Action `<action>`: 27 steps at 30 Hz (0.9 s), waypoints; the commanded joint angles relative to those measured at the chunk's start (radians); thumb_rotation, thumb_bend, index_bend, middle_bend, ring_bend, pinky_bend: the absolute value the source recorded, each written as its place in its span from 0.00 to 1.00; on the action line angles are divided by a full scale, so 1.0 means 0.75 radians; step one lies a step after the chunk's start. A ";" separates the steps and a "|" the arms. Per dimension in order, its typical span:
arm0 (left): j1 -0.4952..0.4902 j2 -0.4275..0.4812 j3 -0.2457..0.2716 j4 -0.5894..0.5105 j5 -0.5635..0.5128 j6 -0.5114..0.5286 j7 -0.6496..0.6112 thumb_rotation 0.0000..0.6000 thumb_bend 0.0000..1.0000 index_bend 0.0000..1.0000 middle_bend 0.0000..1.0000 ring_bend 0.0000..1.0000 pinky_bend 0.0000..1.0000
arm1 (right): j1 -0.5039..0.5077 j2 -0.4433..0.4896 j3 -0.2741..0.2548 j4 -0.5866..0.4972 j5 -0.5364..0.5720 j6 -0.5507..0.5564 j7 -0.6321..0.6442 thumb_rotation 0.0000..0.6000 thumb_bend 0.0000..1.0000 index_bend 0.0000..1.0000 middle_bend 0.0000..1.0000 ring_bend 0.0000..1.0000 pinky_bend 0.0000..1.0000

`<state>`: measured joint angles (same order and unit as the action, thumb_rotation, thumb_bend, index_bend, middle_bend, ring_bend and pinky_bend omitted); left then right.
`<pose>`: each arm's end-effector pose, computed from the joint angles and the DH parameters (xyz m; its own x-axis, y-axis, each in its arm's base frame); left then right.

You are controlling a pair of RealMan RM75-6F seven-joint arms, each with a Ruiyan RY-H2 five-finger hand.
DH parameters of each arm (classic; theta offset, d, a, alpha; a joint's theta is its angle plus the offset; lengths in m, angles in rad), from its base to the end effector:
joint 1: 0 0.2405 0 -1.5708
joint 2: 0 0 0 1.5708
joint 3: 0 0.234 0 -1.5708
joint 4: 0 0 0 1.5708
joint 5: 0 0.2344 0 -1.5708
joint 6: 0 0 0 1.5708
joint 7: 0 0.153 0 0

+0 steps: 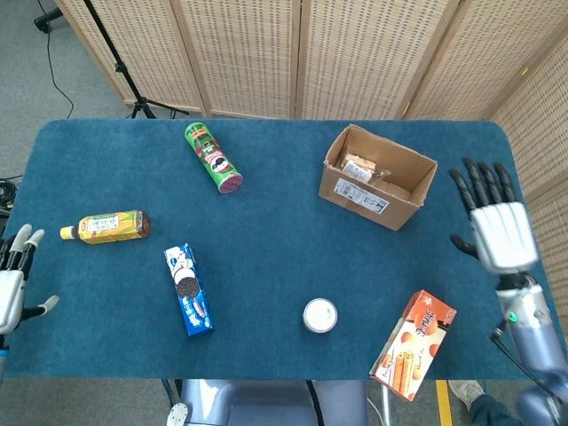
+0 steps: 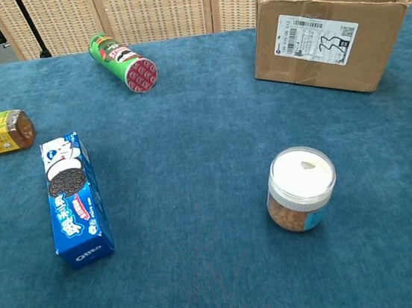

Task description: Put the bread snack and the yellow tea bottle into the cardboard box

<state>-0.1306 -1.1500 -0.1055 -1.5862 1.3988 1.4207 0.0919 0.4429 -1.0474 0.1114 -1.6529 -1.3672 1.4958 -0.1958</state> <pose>-0.3062 0.2171 0.1255 0.4564 -0.0017 0.8898 0.8888 0.0487 -0.4558 -0.2196 -0.2990 0.1640 0.5241 0.2479 0.8148 -0.8057 -0.1657 0.5686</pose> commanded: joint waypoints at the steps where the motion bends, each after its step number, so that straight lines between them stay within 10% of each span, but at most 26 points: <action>1: -0.077 -0.009 -0.053 0.050 -0.028 -0.082 -0.010 1.00 0.00 0.00 0.00 0.00 0.00 | -0.139 -0.026 -0.078 0.069 -0.078 0.121 0.117 1.00 0.00 0.00 0.00 0.00 0.00; 12: -0.326 -0.110 -0.118 0.336 -0.127 -0.440 -0.082 1.00 0.00 0.00 0.00 0.00 0.00 | -0.389 -0.129 -0.177 0.108 -0.215 0.339 0.232 1.00 0.00 0.00 0.00 0.00 0.00; 27: -0.563 -0.347 -0.098 0.737 -0.186 -0.819 -0.206 1.00 0.00 0.00 0.00 0.00 0.00 | -0.431 -0.124 -0.110 0.137 -0.177 0.263 0.277 1.00 0.00 0.00 0.00 0.00 0.00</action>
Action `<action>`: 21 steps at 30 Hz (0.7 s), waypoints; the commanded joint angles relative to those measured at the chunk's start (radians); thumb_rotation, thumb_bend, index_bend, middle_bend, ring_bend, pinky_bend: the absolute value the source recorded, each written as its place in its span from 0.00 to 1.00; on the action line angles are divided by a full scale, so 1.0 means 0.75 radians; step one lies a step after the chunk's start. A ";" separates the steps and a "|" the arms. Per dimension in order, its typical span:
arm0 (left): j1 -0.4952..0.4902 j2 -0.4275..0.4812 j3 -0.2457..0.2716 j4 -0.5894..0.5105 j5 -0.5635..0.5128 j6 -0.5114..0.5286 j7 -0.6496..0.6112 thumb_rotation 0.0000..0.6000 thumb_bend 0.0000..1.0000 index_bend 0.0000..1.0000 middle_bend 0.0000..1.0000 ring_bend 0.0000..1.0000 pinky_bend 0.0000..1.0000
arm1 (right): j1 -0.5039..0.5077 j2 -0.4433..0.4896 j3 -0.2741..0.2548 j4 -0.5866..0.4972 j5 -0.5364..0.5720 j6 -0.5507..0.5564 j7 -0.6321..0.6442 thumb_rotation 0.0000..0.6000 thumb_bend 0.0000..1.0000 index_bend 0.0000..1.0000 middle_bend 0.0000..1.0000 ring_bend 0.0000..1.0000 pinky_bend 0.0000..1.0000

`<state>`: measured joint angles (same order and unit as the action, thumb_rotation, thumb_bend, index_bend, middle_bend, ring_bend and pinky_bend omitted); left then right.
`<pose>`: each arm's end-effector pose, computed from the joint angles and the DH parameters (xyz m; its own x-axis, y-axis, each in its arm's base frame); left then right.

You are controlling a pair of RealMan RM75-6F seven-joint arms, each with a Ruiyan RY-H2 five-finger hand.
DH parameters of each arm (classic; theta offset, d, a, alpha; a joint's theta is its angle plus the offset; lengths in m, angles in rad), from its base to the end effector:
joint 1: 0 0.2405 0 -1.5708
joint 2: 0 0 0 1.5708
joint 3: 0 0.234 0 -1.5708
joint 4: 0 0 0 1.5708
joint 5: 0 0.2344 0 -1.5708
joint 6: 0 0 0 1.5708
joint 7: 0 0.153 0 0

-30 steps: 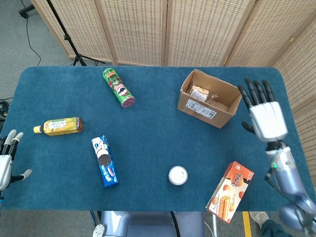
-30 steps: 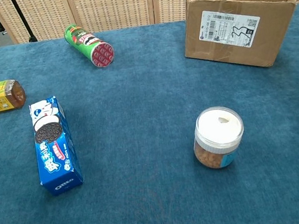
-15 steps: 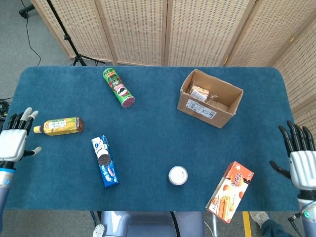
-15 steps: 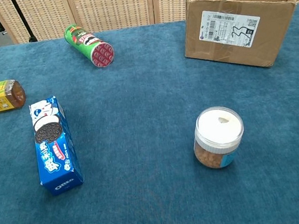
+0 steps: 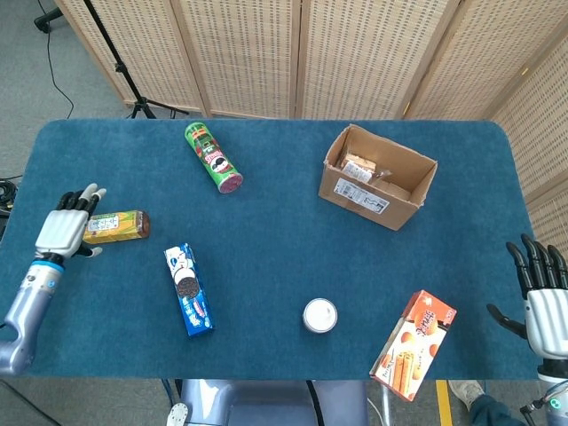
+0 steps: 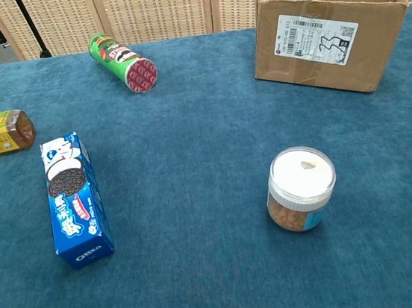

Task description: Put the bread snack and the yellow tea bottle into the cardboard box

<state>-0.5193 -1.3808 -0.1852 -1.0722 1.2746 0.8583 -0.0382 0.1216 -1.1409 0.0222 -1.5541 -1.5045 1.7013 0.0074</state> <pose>-0.3231 0.3690 0.0726 0.5099 0.2394 0.8262 0.8555 -0.0410 -0.5161 -0.2917 -0.1929 0.1520 0.4064 0.2031 0.8908 -0.9050 -0.0446 0.4230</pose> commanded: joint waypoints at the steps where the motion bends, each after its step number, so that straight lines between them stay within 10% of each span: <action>1: -0.053 -0.044 0.012 0.065 -0.023 -0.087 -0.035 1.00 0.00 0.00 0.00 0.00 0.01 | -0.004 0.001 0.013 0.007 0.009 -0.017 0.010 1.00 0.00 0.00 0.00 0.00 0.00; 5: -0.082 -0.085 0.011 0.133 -0.055 -0.134 -0.032 1.00 0.00 0.05 0.04 0.04 0.16 | -0.008 0.000 0.032 0.016 0.016 -0.038 0.022 1.00 0.00 0.00 0.00 0.00 0.00; 12: -0.090 -0.126 0.005 0.183 -0.095 -0.104 0.036 1.00 0.30 0.64 0.50 0.43 0.47 | -0.020 -0.001 0.046 0.019 -0.004 -0.040 0.014 1.00 0.00 0.00 0.00 0.00 0.00; 21: -0.052 -0.018 -0.016 -0.003 0.001 0.134 0.005 1.00 0.37 0.69 0.54 0.47 0.50 | -0.035 0.006 0.055 0.001 -0.028 -0.048 0.012 1.00 0.00 0.00 0.00 0.00 0.00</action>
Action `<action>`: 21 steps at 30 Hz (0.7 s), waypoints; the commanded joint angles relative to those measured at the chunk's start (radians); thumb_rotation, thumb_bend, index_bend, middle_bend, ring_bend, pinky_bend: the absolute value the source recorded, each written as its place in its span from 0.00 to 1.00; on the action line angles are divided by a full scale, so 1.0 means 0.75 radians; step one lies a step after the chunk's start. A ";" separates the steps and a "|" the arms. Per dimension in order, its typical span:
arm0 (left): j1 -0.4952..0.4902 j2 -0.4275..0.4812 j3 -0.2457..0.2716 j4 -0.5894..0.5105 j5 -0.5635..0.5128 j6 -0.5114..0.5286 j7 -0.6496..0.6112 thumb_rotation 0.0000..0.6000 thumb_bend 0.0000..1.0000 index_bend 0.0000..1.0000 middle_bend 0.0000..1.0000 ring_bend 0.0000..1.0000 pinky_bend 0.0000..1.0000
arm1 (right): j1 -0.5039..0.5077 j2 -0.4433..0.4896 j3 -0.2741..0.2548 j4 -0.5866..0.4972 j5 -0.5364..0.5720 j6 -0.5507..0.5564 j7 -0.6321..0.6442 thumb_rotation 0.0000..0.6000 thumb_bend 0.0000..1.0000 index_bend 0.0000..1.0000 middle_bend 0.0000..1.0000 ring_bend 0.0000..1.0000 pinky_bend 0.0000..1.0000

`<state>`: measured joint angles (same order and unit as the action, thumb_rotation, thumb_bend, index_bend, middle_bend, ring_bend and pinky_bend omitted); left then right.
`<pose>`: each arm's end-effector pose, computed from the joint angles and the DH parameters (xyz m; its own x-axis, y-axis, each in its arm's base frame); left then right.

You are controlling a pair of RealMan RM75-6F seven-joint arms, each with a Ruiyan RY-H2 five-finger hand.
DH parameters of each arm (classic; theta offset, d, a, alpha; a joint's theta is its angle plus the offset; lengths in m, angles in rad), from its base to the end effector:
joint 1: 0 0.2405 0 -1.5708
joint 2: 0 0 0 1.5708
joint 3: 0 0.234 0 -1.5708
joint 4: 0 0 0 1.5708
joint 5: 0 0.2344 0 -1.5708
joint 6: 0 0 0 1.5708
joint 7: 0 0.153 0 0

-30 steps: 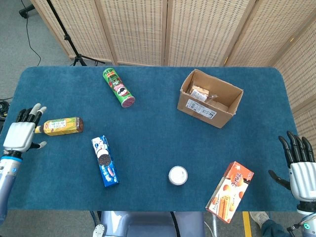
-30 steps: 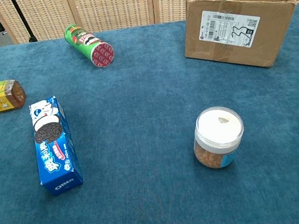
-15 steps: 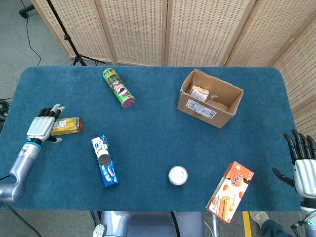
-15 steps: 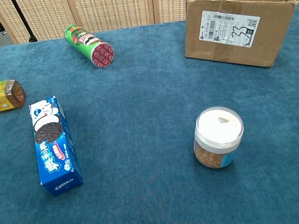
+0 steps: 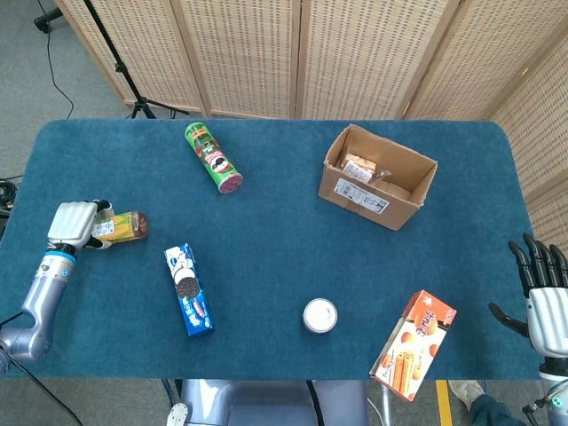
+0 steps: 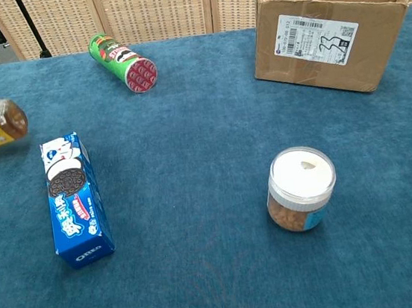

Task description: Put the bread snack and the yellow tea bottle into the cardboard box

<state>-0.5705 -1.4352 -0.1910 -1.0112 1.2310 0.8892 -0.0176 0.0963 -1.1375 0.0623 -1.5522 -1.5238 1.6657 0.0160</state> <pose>-0.3101 0.3882 0.0692 0.5153 0.1798 0.8380 0.8548 -0.0378 -0.5175 -0.2933 -0.1946 0.1530 0.4039 0.1969 0.8933 -0.9069 -0.0419 0.4193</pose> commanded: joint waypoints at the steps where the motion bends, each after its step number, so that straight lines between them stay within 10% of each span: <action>1: 0.020 0.074 -0.009 -0.119 0.089 0.134 -0.028 1.00 0.37 0.69 0.54 0.47 0.50 | -0.003 0.002 0.004 -0.004 -0.005 0.000 0.001 1.00 0.00 0.00 0.00 0.00 0.00; 9: -0.054 0.166 0.008 -0.398 0.484 0.472 0.077 1.00 0.32 0.69 0.54 0.47 0.50 | -0.012 0.011 0.017 -0.013 -0.014 -0.009 0.011 1.00 0.00 0.00 0.00 0.00 0.00; 21: -0.471 -0.126 0.040 -0.209 0.879 0.343 0.371 1.00 0.24 0.69 0.54 0.47 0.50 | -0.017 0.014 0.041 -0.008 0.007 -0.043 0.007 1.00 0.00 0.00 0.00 0.00 0.00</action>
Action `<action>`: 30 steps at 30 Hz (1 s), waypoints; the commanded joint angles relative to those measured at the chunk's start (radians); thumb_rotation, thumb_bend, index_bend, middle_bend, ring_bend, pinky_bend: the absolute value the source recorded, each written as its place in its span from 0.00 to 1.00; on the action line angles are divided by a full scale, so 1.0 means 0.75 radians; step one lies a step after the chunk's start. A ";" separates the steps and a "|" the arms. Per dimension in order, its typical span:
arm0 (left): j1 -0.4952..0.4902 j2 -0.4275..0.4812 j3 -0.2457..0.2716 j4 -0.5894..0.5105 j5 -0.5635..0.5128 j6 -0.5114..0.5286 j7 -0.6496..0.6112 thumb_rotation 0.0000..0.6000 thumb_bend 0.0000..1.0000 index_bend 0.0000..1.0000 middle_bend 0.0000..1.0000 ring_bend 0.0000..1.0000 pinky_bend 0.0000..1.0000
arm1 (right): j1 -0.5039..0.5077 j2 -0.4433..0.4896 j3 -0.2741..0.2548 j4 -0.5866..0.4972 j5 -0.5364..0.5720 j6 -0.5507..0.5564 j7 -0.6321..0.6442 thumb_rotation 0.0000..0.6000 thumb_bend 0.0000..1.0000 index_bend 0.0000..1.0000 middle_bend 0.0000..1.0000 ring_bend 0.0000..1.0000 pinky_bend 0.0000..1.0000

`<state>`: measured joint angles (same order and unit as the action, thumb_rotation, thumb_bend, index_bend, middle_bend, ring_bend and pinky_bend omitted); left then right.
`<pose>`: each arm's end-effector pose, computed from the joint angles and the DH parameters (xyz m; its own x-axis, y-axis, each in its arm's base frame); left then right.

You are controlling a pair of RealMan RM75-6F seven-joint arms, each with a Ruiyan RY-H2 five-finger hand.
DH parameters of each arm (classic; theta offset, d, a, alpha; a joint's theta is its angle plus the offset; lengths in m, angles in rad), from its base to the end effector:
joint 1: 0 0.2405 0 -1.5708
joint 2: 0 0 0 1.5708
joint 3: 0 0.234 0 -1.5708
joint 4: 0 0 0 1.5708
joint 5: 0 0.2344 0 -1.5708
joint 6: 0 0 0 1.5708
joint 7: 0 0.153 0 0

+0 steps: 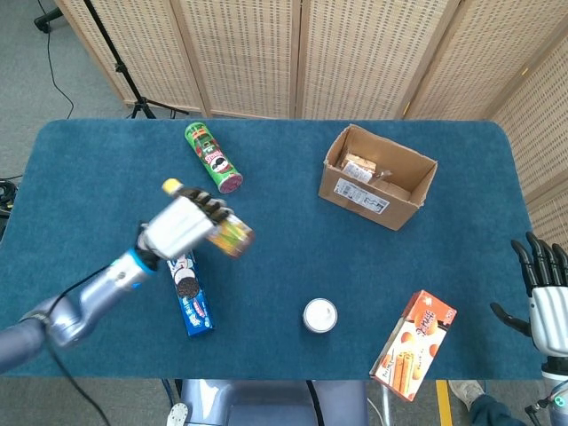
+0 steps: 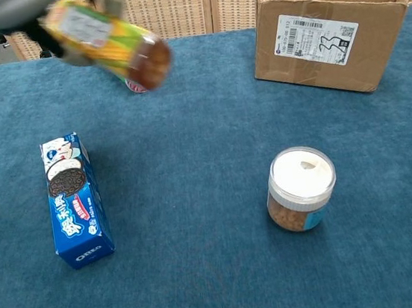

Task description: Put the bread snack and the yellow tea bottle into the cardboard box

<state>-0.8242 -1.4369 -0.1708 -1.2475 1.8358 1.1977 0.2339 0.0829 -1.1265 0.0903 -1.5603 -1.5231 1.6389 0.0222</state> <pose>-0.0840 0.3621 0.0222 0.5768 -0.4047 0.7096 0.3080 -0.6968 -0.6478 -0.2946 -0.1971 0.1563 0.4022 0.1927 0.8951 -0.9093 -0.0305 0.4151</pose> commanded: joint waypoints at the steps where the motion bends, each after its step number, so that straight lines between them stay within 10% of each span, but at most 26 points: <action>1: -0.176 -0.166 0.018 0.148 0.090 -0.095 0.035 1.00 0.23 0.69 0.54 0.47 0.50 | 0.001 -0.001 0.007 0.005 0.013 -0.014 -0.002 1.00 0.00 0.00 0.00 0.00 0.00; 12: -0.384 -0.442 0.089 0.514 0.131 -0.179 -0.082 1.00 0.20 0.69 0.52 0.46 0.50 | 0.006 -0.003 0.030 0.016 0.061 -0.064 -0.012 1.00 0.00 0.00 0.00 0.00 0.00; 15: -0.389 -0.489 0.096 0.577 0.085 -0.230 -0.064 1.00 0.05 0.46 0.23 0.21 0.40 | 0.008 -0.002 0.036 0.020 0.074 -0.076 -0.009 1.00 0.00 0.00 0.00 0.00 0.00; 19: -0.363 -0.478 0.056 0.489 -0.041 -0.304 -0.026 1.00 0.00 0.03 0.00 0.00 0.17 | 0.010 -0.002 0.038 0.023 0.078 -0.093 -0.010 1.00 0.00 0.00 0.00 0.00 0.00; 30: -0.164 -0.202 -0.001 0.050 -0.272 -0.194 0.067 1.00 0.00 0.00 0.00 0.00 0.14 | 0.003 0.005 0.033 0.004 0.050 -0.085 -0.021 1.00 0.00 0.00 0.00 0.00 0.00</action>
<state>-1.0111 -1.6654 -0.1543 -1.1111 1.6920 1.0072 0.2761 0.0856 -1.1236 0.1159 -1.5566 -1.4843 1.5740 0.0070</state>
